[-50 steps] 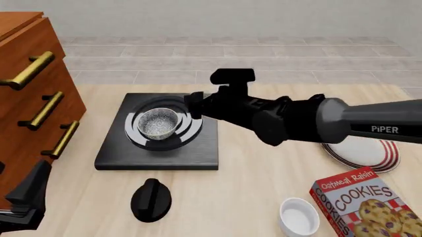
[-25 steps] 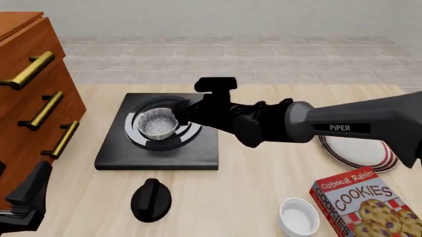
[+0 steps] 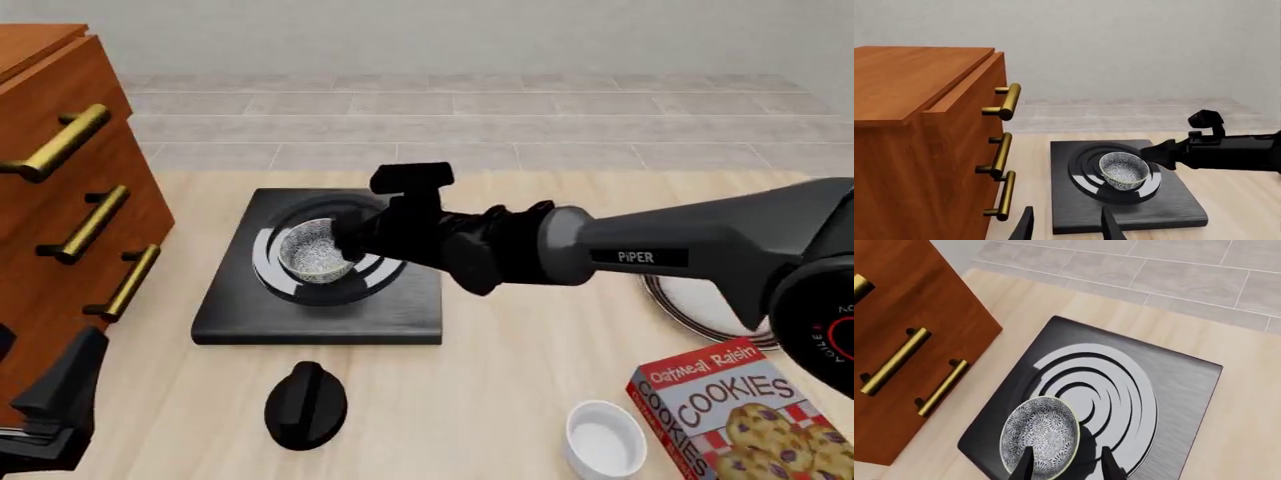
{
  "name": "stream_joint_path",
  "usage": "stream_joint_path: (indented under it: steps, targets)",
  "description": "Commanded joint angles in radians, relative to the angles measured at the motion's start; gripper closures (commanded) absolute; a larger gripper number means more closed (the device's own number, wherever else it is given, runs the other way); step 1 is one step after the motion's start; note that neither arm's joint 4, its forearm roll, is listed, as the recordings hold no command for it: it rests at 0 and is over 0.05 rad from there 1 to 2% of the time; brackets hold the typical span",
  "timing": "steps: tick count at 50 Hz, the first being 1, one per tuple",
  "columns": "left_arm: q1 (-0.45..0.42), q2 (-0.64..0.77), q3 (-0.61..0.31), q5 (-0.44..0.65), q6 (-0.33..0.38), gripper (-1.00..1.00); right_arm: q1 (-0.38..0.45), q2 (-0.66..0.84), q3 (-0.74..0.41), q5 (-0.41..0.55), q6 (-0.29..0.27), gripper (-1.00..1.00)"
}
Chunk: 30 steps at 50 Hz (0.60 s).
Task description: Pick the akita bowl on the stove and place it on the plate.
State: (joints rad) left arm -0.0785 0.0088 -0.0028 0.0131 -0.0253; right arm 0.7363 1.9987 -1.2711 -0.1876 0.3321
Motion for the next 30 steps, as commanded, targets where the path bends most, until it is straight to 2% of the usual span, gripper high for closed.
stream_joint_path:
  steps: [1,30]
  targets:
    - [-0.004,0.000,-0.001,0.001,-0.002,-1.00,0.006,0.051,-0.045,0.018,-0.005,-1.00]
    - [-0.017,0.001,0.000,0.003,-0.002,-1.00,0.018,0.143,-0.098,0.031,0.010,-1.00]
